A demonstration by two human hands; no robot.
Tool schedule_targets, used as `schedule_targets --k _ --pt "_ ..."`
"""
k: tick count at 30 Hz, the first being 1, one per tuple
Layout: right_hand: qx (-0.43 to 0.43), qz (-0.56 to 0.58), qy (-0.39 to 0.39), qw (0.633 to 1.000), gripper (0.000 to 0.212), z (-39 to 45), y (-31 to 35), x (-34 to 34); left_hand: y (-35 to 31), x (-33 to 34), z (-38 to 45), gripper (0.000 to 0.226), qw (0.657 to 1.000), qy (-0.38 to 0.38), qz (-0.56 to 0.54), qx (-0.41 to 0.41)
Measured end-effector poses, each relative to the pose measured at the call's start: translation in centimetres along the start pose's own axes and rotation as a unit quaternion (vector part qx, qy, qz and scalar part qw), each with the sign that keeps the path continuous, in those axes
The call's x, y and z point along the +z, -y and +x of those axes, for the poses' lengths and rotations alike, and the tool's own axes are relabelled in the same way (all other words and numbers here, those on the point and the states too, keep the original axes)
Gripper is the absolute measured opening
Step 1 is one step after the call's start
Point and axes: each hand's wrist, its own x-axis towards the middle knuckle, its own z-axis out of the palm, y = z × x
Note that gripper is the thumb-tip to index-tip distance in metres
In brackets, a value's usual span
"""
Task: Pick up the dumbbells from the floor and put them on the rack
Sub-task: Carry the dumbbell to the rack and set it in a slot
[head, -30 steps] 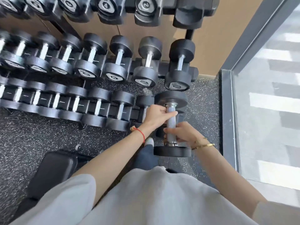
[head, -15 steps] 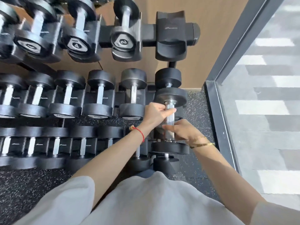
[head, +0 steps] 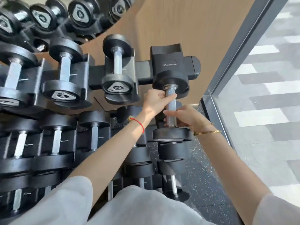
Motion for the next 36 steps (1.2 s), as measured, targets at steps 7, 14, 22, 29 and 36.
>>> schedule_targets --k 7,14,22,29,36 --pt "-0.009 0.013 -0.009 1.0 0.05 5.4 5.0 -3.0 -2.9 -1.0 6.4 0.021 1.0 -0.021 0.015 0.004" --pt "-0.015 0.016 0.003 1.0 0.058 9.6 8.9 -6.1 -5.8 -0.9 11.7 0.044 0.999 -0.038 0.03 -0.008" --pt "-0.017 0.046 0.0 0.999 0.032 14.0 11.5 -7.5 -6.6 -1.2 17.1 0.044 0.996 -0.057 0.065 -0.011" --pt "-0.031 0.019 0.014 0.999 0.048 16.5 11.8 -7.2 -5.7 -1.4 18.9 0.015 0.994 -0.089 0.057 -0.02" --pt "-0.088 -0.134 -0.083 0.984 0.052 17.2 10.8 -7.2 -5.6 -1.4 18.0 0.038 0.995 -0.087 0.042 -0.024"
